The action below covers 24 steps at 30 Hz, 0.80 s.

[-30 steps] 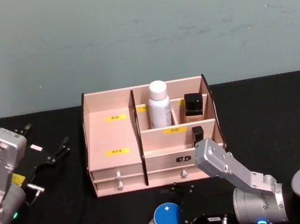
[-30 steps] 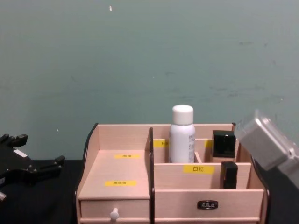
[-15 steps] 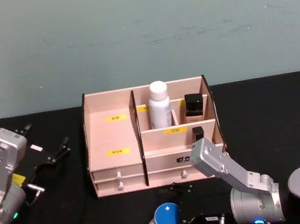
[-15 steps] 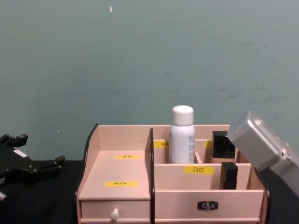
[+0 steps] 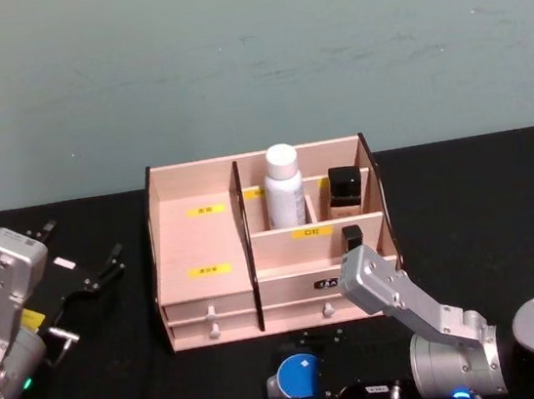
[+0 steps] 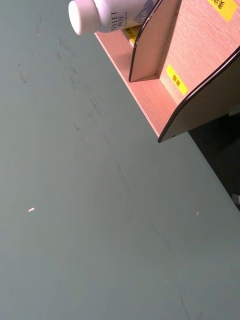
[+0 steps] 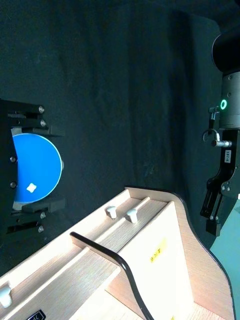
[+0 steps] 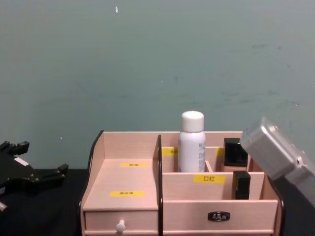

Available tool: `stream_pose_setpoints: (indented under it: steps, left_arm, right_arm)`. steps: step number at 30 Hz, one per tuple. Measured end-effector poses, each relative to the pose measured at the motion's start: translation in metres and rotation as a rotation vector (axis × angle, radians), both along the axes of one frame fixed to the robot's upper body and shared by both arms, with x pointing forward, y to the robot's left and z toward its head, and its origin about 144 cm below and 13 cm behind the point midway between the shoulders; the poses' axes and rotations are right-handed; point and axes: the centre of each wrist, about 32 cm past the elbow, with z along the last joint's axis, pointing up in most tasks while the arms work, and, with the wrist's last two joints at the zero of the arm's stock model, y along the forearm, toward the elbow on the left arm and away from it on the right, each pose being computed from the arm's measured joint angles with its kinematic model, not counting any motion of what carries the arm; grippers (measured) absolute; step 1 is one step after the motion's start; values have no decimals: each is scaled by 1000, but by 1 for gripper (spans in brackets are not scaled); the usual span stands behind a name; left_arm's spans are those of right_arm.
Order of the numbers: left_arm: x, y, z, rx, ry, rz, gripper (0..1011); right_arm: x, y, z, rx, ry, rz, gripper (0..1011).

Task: Pick up the facial cleanser and watermelon frost from the table and place them into the tiered storage box.

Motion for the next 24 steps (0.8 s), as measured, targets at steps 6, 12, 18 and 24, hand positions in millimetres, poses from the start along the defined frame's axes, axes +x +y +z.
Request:
stream_pose_setpoints:
  steps: [6,12,18,24]
  left_arm:
    - [0,0,0,0,0,0,1010]
    - [0,0,0,0,0,0,1010]
    - [0,0,0,0,0,0,1010]
    - [0,0,0,0,0,0,1009]
  right_arm:
    - [0,0,0,0,0,0,717]
    - [0,0,0,1,0,0,716]
    - [0,0,0,1,0,1,717]
    - [0,0,0,1,0,1,717]
